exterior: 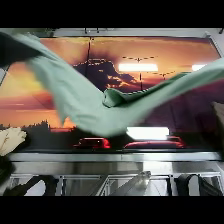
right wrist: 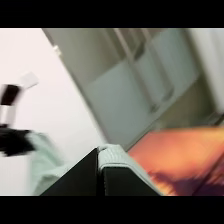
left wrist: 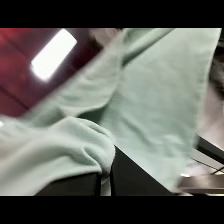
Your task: Fold the shirts.
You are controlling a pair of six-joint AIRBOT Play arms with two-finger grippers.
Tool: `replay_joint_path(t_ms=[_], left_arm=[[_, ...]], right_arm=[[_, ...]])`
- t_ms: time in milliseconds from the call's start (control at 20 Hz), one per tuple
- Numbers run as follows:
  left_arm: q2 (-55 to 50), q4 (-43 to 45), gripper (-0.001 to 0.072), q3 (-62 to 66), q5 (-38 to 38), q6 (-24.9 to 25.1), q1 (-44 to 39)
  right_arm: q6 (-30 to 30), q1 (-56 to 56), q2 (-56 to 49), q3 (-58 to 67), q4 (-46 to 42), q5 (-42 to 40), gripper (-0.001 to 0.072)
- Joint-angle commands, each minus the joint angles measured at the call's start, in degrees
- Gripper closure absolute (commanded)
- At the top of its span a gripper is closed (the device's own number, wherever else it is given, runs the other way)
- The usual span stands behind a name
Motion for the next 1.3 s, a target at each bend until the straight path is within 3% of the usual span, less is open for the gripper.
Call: replay_joint_path(t_ms=[0,200,300,400,500,700,850,950,1100,1250], left_arm=[[16.7,-1.2,0.0682,4.2,-2.8,1.5,10.3],[14.6,-1.4,0.0681,12.9,-8.5,2.2,17.1],[8.1,-1.5,0.0681,15.2,-8.3,-2.2,17.0],[0.0,-1.3,0.0681,13.4,-6.5,-5.9,12.9],[-8.2,-0.4,0.0682,8.9,-5.4,-5.8,7.4],[-27.1,8.1,0.0681,2.8,-13.7,-1.4,-2.0],[-45.9,8.2,0.0683,9.2,-15.6,-1.5,-5.3],[-57.3,8.1,0.0692,16.0,-15.2,-5.8,-6.3],[-67.4,7.2,0.0694,23.6,-14.5,-10.2,-6.0],[-67.8,5.6,0.0693,22.1,-17.6,-11.8,-3.7]], right_arm=[[-1.7,-11.0,4.0,15.1,1.1,-0.2,0.0689],[-12.5,-10.9,-1.0,22.3,3.7,-8.4,0.0689],[-13.6,-10.9,-6.0,22.5,2.7,-7.4,0.0689],[-13.5,-9.9,-13.3,22.2,-0.7,-3.5,0.0689],[-13.5,-3.7,-21.8,19.9,-5.8,-3.5,0.0689],[-16.7,16.5,-44.6,13.0,-18.5,-17.0,0.0689],[-18.6,22.1,-64.5,15.8,-17.3,-25.4,0.0689],[-18.8,22.3,-75.3,19.5,-14.0,-24.5,0.0689],[-18.8,22.0,-81.5,22.1,-11.5,-24.6,0.0689],[-17.8,19.8,-81.7,23.4,-11.6,-22.0,0.069]])
